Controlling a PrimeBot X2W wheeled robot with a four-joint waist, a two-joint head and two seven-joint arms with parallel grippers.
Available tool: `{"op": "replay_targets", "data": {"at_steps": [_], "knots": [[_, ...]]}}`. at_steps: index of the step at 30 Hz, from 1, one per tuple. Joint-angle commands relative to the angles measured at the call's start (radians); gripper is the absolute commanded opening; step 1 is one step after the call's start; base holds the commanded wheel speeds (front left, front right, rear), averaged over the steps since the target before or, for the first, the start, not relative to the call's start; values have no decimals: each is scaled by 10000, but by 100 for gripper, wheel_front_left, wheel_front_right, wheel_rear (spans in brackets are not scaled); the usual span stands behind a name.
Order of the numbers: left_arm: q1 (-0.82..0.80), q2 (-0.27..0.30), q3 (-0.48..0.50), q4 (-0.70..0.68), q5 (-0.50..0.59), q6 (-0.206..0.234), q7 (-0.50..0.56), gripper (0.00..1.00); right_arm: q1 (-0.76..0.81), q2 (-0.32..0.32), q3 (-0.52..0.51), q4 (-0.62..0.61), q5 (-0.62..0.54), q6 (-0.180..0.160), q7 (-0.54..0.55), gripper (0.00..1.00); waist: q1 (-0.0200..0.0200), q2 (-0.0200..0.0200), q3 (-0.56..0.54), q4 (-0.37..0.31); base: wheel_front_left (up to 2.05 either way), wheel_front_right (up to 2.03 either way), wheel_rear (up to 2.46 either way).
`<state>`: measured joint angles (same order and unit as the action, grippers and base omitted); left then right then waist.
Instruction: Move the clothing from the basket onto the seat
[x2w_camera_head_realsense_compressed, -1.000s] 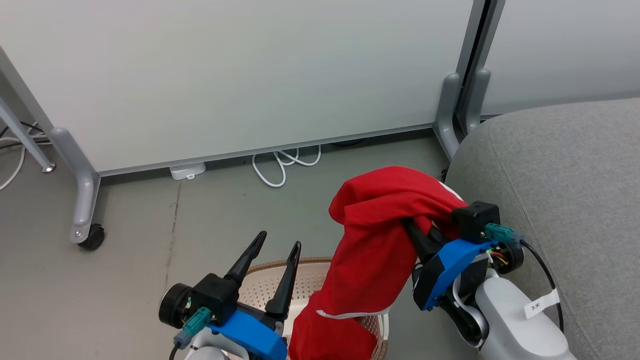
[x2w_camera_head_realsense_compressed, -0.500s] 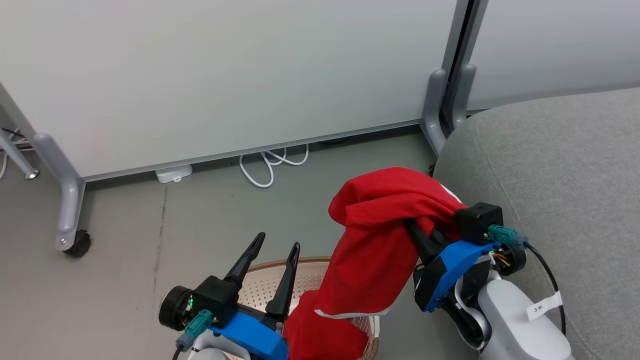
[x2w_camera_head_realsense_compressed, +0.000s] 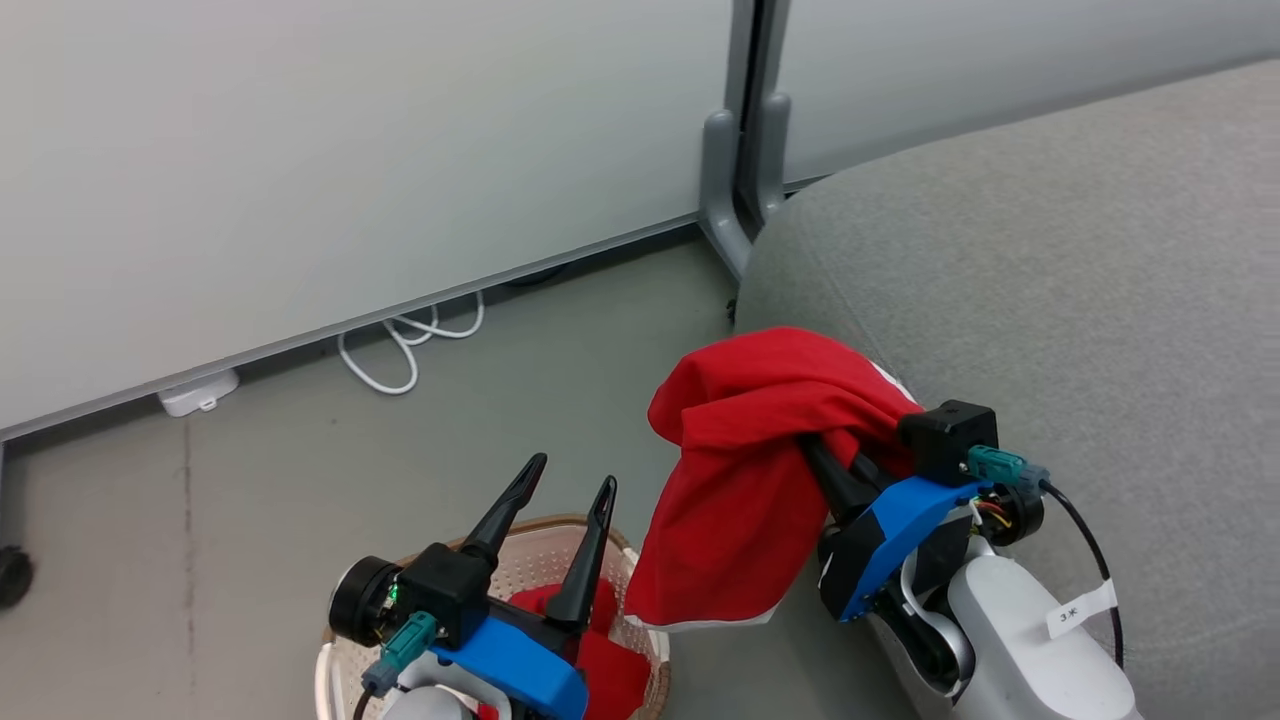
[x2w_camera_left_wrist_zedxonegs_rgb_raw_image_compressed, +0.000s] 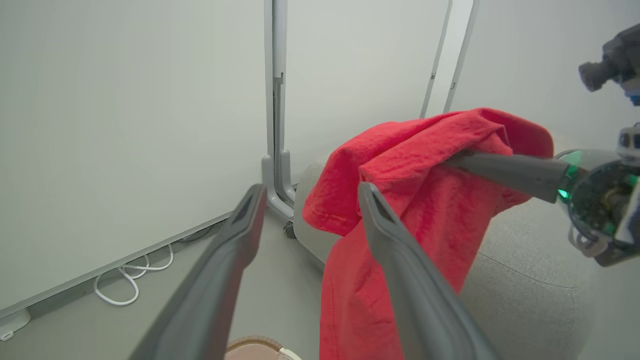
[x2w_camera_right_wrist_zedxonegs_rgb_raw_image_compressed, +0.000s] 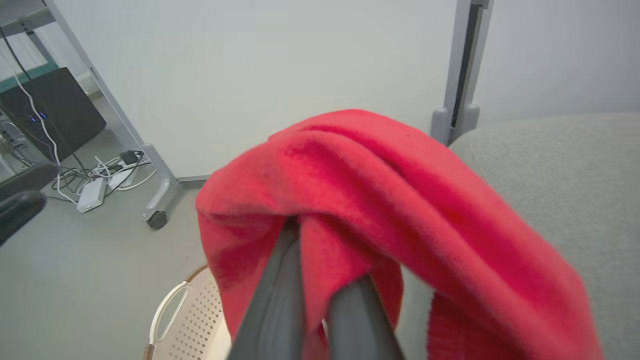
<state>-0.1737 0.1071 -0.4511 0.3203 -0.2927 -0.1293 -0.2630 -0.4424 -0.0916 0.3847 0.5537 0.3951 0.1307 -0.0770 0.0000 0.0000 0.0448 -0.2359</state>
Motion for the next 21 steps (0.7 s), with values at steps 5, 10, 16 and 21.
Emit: {"op": "replay_targets", "data": {"at_steps": [5, 10, 16, 21], "knots": [[-180, 67, -5, -40, 128, -15, -27, 100, 110, 13, -91, -9, -39, 3, -60, 0, 0, 0, 213, -1130, 0, 0, 0], [-176, 118, 2, -17, 126, -14, -27, 100, 130, 50, -151, -14, -19, 3, -131, 0, 0, 0, 318, -1816, 0, 0, 0], [-100, 137, 79, 41, 111, -14, -27, 100, 199, 125, -84, 23, 40, 3, -156, 0, 0, 0, 331, -2509, 0, 0, 0], [-46, 135, 57, 27, 131, -14, -27, 100, 239, 113, -86, 35, 82, 3, -210, 0, 0, 0, 347, -2795, 0, 0, 0]]}}
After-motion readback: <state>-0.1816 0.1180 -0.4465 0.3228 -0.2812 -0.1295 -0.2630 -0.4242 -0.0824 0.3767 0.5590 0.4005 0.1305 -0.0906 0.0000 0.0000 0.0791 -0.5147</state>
